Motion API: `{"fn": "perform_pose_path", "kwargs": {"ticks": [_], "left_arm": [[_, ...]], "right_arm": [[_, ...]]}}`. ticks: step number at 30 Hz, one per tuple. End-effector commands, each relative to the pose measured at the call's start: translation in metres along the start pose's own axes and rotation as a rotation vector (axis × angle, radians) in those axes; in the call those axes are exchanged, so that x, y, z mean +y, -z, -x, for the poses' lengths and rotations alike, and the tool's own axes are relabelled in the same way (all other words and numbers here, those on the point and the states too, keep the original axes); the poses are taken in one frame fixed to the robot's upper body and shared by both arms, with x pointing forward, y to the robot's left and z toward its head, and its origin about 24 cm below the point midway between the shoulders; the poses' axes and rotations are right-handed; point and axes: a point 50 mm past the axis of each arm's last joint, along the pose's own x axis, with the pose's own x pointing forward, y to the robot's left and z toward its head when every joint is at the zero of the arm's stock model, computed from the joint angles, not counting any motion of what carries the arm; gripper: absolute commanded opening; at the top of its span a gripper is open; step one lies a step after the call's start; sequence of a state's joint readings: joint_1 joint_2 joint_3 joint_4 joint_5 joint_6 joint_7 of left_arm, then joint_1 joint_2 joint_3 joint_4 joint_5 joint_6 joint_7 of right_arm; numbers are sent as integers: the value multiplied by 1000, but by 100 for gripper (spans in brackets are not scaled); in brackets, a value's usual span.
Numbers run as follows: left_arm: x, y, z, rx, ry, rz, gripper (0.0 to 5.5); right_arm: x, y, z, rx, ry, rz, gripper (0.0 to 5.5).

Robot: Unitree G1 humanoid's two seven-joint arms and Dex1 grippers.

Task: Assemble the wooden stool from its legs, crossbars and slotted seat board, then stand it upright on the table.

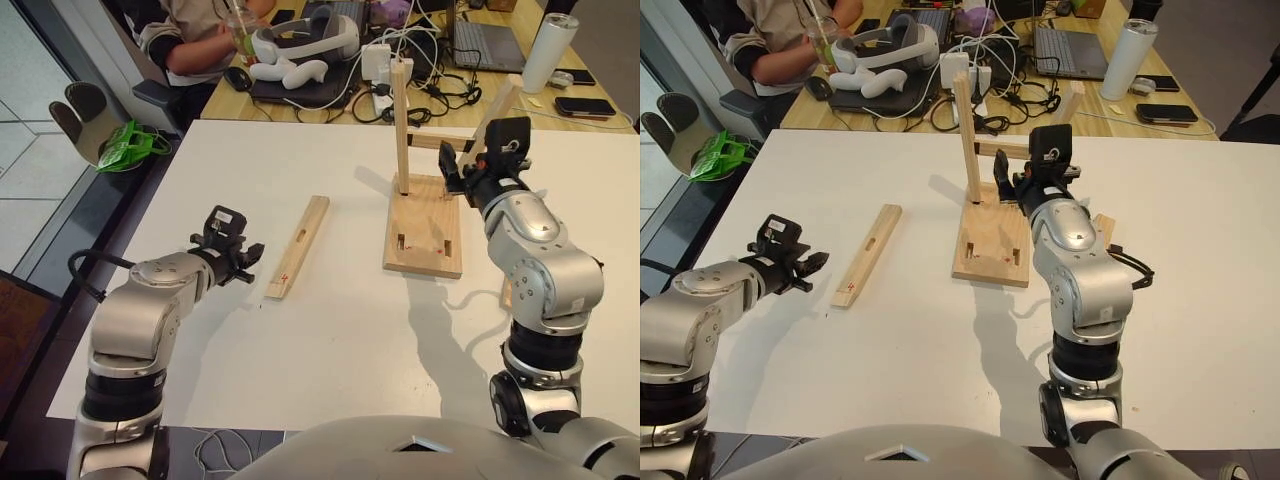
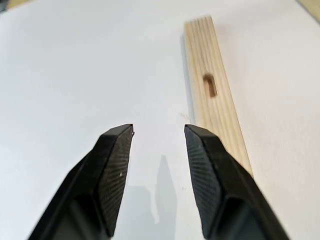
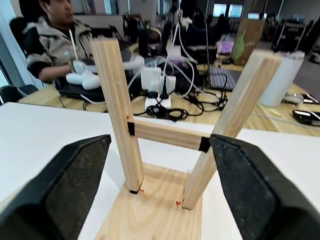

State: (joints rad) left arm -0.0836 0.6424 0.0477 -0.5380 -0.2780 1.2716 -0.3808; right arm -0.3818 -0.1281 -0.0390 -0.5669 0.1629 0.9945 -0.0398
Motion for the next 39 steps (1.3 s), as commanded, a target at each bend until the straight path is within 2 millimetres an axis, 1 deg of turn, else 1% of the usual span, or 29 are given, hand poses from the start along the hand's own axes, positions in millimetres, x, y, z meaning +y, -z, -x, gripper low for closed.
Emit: {"fn": "perform_pose_path", "kwargs": {"ticks": [1, 3, 6, 9, 12, 14, 16, 18, 23, 27, 31, 34, 35, 36, 39], "left_arm": [[-6, 16, -4, 68, 34, 35, 190], [-13, 16, -9, 55, 46, 83, 190], [-28, 11, -18, 18, 77, 138, 190], [-52, -4, -27, -40, 145, 185, 190], [-68, -17, -30, -88, 192, 234, 190], [-77, -27, -32, -116, 223, 253, 190], [-82, -33, -34, -134, 233, 257, 190], [-82, -38, -34, -145, 229, 250, 190], [-74, -51, -36, -191, 150, 207, 190], [-77, -56, -34, -212, 160, 204, 190], [-78, -58, -34, -224, 153, 206, 190], [-75, -61, -34, -252, 118, 231, 190], [-75, -64, -33, -279, 96, 256, 190], [-74, -66, -32, -308, 75, 289, 190], [-73, -74, -29, -395, 19, 391, 190]], "right_arm": [[-67, 22, 28, 127, 225, 25, 370], [-93, 43, 49, 230, 278, -24, 370], [-113, 70, 72, 330, 300, -62, 370], [-124, 98, 98, 431, 337, -80, 370], [-129, 119, 119, 512, 355, -91, 370], [-132, 129, 130, 559, 372, -111, 370], [-133, 135, 131, 577, 355, -137, 370], [-129, 139, 128, 584, 309, -177, 370], [-117, 151, 119, 610, 225, -195, 370], [-114, 156, 114, 618, 222, -187, 370], [-119, 162, 110, 655, 243, -161, 370], [-122, 164, 107, 668, 258, -139, 326], [-122, 164, 107, 673, 264, -127, 302], [-122, 165, 107, 676, 268, -121, 296], [-119, 165, 108, 674, 284, -110, 243]]}}
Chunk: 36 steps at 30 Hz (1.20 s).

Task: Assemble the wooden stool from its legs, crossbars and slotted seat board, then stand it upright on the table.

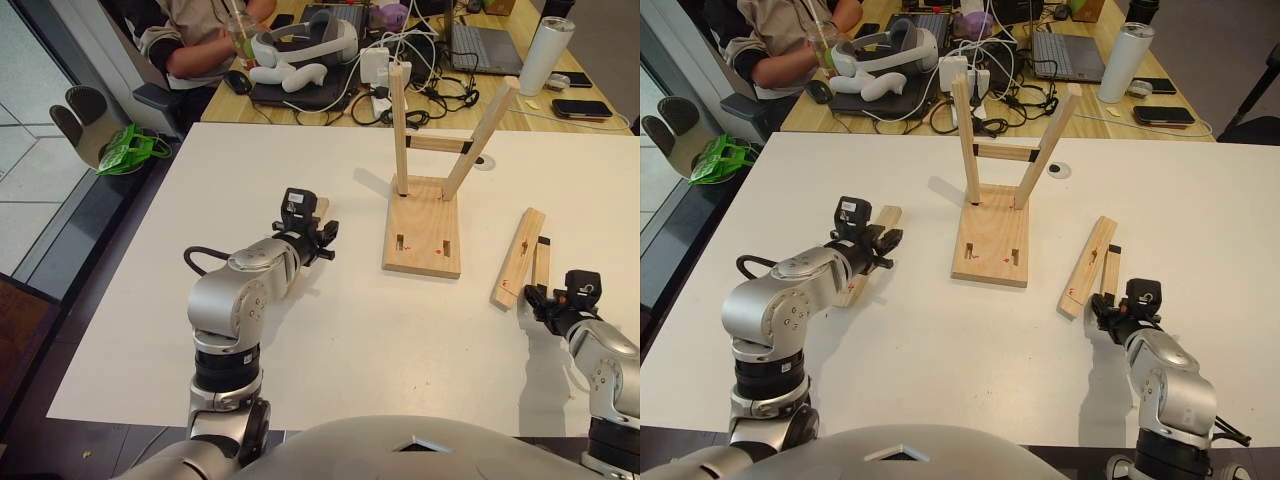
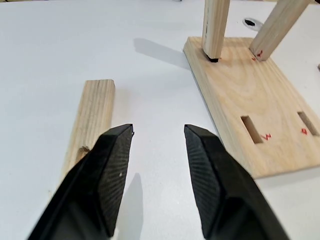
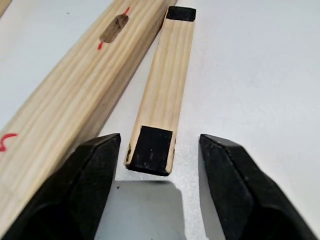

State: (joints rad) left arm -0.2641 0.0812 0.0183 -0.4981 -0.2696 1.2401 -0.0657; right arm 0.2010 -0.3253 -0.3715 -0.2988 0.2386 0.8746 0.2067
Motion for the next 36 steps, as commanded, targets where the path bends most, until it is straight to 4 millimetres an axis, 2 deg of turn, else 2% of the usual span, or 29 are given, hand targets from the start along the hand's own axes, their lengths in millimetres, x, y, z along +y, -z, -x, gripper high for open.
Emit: {"fn": "perform_pose_path", "kwargs": {"ticks": [1, 7, 11, 13, 14, 16, 17, 19, 21, 23, 26, 29, 36], "left_arm": [[-1, -15, 2, -136, -82, 99, 190], [1, -24, 0, -199, -128, 173, 190], [7, -27, 0, -214, -152, 189, 190], [7, -29, 0, -221, -147, 201, 190], [7, -31, 0, -226, -137, 221, 190], [8, -35, 1, -238, -97, 285, 190], [9, -39, 1, -248, -64, 318, 190], [7, -48, 3, -275, 33, 386, 190], [-1, -65, 9, -330, 203, 453, 190], [-17, -83, 21, -413, 435, 500, 190], [-37, -100, 41, -511, 713, 530, 190], [-48, -109, 52, -539, 868, 539, 190], [-53, -108, 59, -509, 910, 526, 190]], "right_arm": [[3, 12, -1, 58, 31, 4, 231], [6, 4, -4, 43, 26, 7, 132], [1, -5, -6, 16, 55, -2, 129], [-6, -20, -8, -43, 112, -23, 129], [-10, -38, -8, -113, 158, -36, 129], [-7, -92, -3, -353, 192, -8, 129], [5, -122, 5, -515, 148, 29, 129], [43, -161, 30, -780, -8, 132, 129], [84, -177, 58, -969, -196, 257, 129], [118, -178, 80, -1082, -388, 365, 129], [144, -161, 90, -1068, -623, 464, 129], [152, -146, 89, -1016, -734, 528, 129], [157, -134, 87, -977, -802, 576, 129]]}}
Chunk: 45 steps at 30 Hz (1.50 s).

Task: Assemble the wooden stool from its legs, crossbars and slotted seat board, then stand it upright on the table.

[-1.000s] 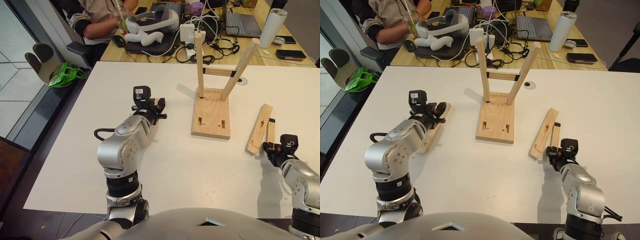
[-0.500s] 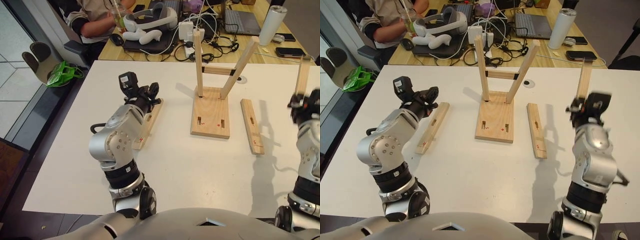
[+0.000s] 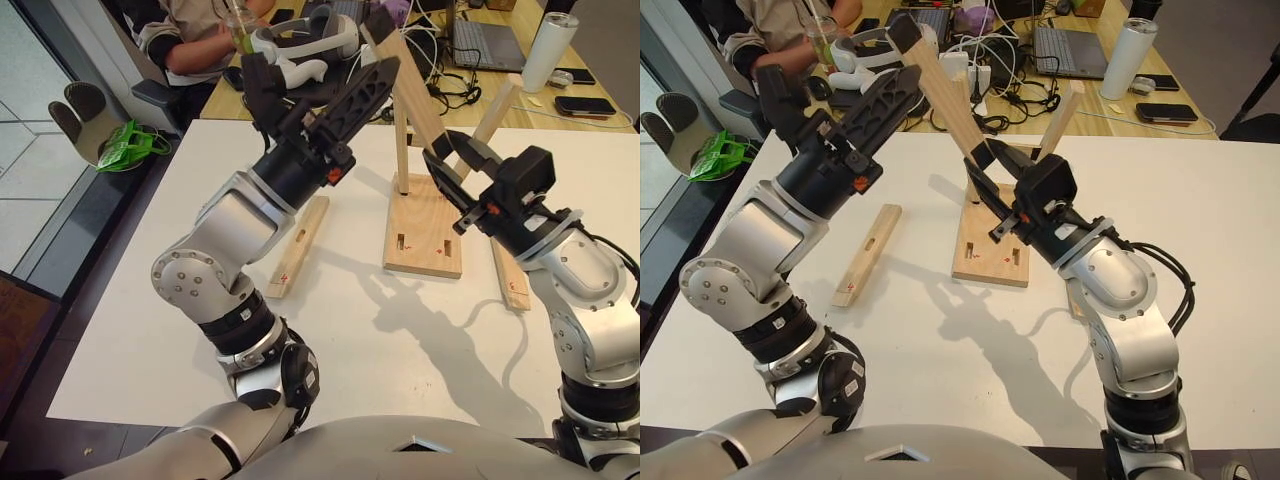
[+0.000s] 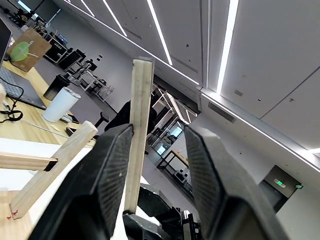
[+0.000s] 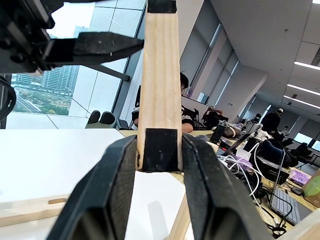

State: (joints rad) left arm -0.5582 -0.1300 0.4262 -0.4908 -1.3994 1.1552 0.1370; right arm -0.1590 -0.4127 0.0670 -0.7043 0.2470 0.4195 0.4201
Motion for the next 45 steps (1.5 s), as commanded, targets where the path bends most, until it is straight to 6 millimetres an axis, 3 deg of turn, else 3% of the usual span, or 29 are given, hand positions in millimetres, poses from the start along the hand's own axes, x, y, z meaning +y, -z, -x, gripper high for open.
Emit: {"fn": "perform_pose_path", "kwargs": {"ticks": [1, 13, 24, 33, 41, 42, 45], "left_arm": [[-5, 1, -4, 37, 12, -15, 190], [16, 6, 2, 78, -175, -73, 190], [20, 8, 6, 76, -193, -88, 190], [12, 3, 7, 26, -136, -92, 53], [13, 4, 9, 43, -137, -111, 45], [14, 3, 9, 38, -143, -115, 45], [19, -3, 9, 16, -175, -139, 42]], "right_arm": [[7, 1, 1, 9, -64, 10, 129], [8, 3, 7, 23, -77, 30, 129], [9, 9, 14, 56, -97, 69, 129], [10, 19, 20, 96, -113, 88, 129], [6, 21, 17, 105, -71, 100, 129], [4, 21, 16, 104, -63, 96, 168], [5, 19, 16, 80, -63, 51, 209]]}}
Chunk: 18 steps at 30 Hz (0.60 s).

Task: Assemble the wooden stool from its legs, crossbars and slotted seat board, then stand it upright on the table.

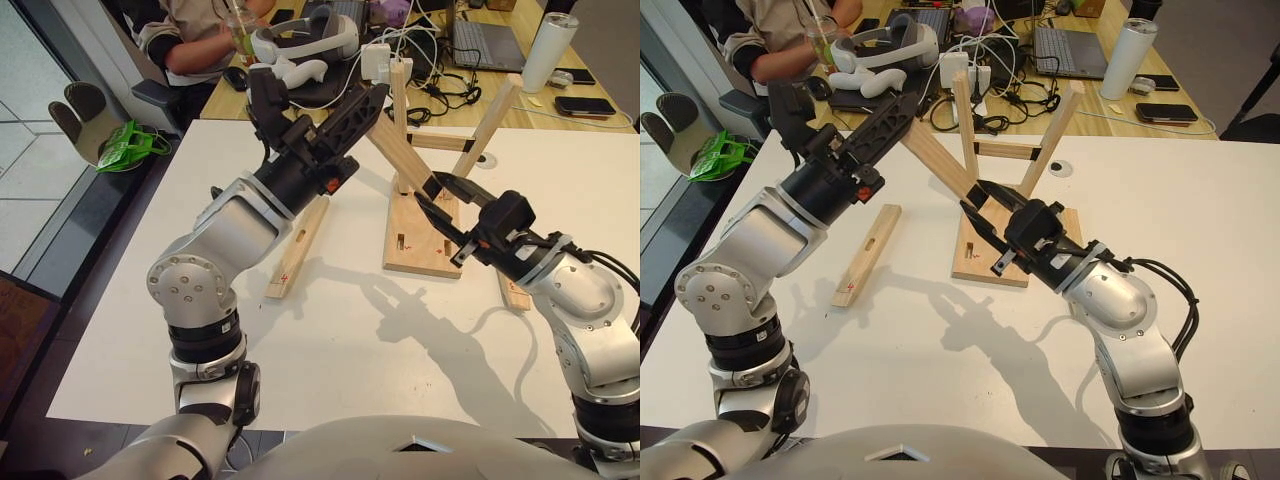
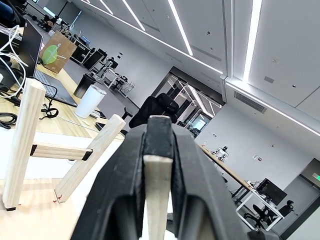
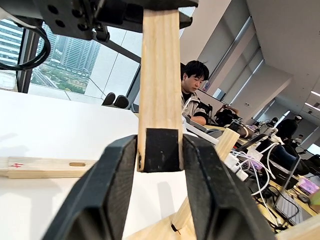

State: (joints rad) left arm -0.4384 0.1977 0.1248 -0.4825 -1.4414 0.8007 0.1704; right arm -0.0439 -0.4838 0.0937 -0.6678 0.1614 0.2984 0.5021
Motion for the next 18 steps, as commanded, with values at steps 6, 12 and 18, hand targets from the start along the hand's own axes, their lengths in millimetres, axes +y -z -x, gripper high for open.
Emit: {"fn": "perform_pose_path", "kwargs": {"ticks": [6, 12, 18], "left_arm": [[42, -31, 11, -117, -329, -214, 42], [72, -18, 39, 84, -561, -652, 42], [77, 21, 38, 182, -553, -737, 42]], "right_arm": [[-2, 7, -3, 17, 135, -304, 306], [6, 46, -2, 139, 494, -924, 306], [21, 61, -5, 184, 583, -1087, 306]]}}
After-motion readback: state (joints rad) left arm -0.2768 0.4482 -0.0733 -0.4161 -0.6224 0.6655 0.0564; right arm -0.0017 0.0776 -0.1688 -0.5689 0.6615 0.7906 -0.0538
